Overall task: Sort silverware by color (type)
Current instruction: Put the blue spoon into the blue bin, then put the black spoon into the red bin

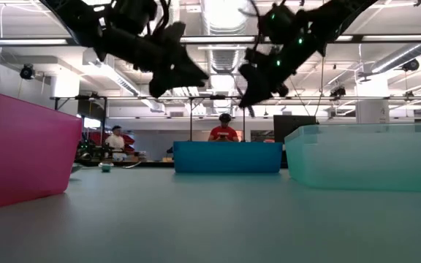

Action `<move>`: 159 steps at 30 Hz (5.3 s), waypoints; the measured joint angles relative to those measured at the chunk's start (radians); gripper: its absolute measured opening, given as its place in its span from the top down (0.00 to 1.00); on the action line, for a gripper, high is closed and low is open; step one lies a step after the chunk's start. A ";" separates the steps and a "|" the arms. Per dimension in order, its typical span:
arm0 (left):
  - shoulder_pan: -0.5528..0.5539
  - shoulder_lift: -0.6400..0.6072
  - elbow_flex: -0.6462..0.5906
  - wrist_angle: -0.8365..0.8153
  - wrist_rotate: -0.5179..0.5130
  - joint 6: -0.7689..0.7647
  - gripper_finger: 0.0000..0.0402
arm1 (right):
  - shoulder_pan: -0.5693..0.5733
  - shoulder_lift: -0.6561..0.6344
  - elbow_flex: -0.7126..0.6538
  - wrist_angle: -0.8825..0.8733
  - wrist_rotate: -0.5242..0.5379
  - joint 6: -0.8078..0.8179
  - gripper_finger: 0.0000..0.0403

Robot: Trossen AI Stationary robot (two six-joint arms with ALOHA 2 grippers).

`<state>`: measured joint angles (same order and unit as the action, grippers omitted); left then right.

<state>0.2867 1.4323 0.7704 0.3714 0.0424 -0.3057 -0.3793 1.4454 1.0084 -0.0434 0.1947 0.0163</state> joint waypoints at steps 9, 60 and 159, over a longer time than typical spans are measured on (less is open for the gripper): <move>0.164 -0.021 0.000 -0.319 -0.008 0.015 0.76 | -0.065 0.196 0.000 -0.023 -0.008 -0.028 0.90; 0.581 0.176 0.012 -0.890 -0.361 0.138 0.76 | -0.070 0.002 0.005 -0.119 -0.012 -0.028 0.54; -1.006 -0.177 0.175 -1.295 0.070 -0.829 1.00 | -0.070 0.002 -0.005 -0.185 -0.013 0.051 0.55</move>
<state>-0.7197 1.2551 0.9455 -0.9237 0.1123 -1.1352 -0.4496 1.4471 1.0035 -0.2279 0.1814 0.0673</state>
